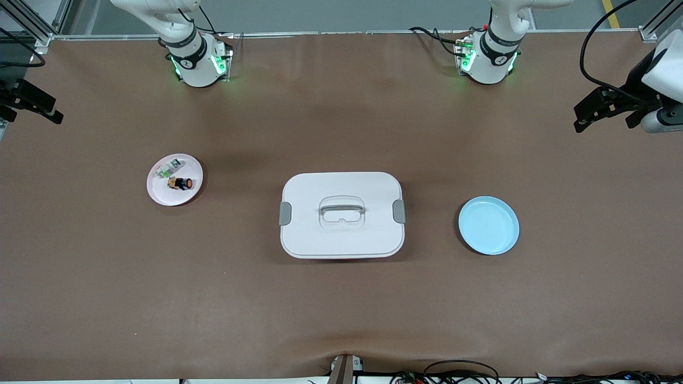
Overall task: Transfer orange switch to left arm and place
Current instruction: 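Move the right gripper out toward the white plate, then lower the right gripper onto the orange switch on the white plate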
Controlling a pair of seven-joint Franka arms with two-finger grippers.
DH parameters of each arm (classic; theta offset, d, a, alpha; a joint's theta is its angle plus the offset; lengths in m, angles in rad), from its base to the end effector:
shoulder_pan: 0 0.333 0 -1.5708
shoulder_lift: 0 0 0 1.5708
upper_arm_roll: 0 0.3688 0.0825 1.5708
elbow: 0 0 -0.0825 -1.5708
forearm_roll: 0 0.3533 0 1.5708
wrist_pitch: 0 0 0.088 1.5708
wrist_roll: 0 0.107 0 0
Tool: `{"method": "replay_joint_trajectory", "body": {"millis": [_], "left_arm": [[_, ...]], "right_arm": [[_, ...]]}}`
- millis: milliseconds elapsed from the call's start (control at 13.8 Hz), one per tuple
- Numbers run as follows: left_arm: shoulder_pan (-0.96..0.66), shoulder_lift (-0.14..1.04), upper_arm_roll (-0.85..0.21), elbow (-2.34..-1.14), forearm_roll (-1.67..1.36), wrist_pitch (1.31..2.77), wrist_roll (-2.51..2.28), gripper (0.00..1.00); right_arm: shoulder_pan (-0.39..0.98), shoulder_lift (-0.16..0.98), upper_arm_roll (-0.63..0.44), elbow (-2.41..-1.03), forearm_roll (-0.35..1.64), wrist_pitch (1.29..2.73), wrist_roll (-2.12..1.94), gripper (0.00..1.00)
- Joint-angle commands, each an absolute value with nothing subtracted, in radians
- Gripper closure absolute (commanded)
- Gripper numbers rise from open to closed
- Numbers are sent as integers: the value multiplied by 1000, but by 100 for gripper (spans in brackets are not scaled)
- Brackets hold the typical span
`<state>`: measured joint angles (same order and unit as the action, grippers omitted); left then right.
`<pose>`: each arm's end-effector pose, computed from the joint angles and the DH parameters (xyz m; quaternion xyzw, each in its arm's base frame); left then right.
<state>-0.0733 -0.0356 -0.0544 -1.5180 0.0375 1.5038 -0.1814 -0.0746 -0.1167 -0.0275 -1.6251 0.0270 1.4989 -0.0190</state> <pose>0.5006 -0.0607 0.7128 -0.9993 -0.0283 -0.0136 0.0178 0.4712 -0.0463 0.7055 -0.9991 0.0405 0.0039 0.0153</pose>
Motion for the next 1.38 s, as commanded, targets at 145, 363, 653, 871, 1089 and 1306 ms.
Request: {"method": "replay_joint_trajectory", "body": {"millis": [145, 363, 653, 871, 1089, 1306], "left_arm": [[-71, -15, -54, -1502, 34, 1494, -190, 0], [-72, -15, -54, -1503, 35, 1494, -190, 0], [-72, -18, -55, -1503, 37, 1486, -192, 0], [-72, -18, -55, -1503, 37, 1485, -192, 0], [-72, -15, -55, -1503, 37, 1488, -192, 0], [-71, -17, -55, -1503, 37, 1488, -190, 0]], "right_arm": [[-63, -48, -29, -1609, 40, 1454, -6, 0], [-61, 38, -26, -1630, 38, 1477, -12, 0], [-66, 41, -28, -1807, 69, 1641, -5, 0], [-78, 17, -31, -1965, 100, 1787, -6, 0], [-75, -8, -29, -2058, 100, 1845, -18, 0], [-66, -37, -26, -2156, 103, 1934, -23, 0]]}}
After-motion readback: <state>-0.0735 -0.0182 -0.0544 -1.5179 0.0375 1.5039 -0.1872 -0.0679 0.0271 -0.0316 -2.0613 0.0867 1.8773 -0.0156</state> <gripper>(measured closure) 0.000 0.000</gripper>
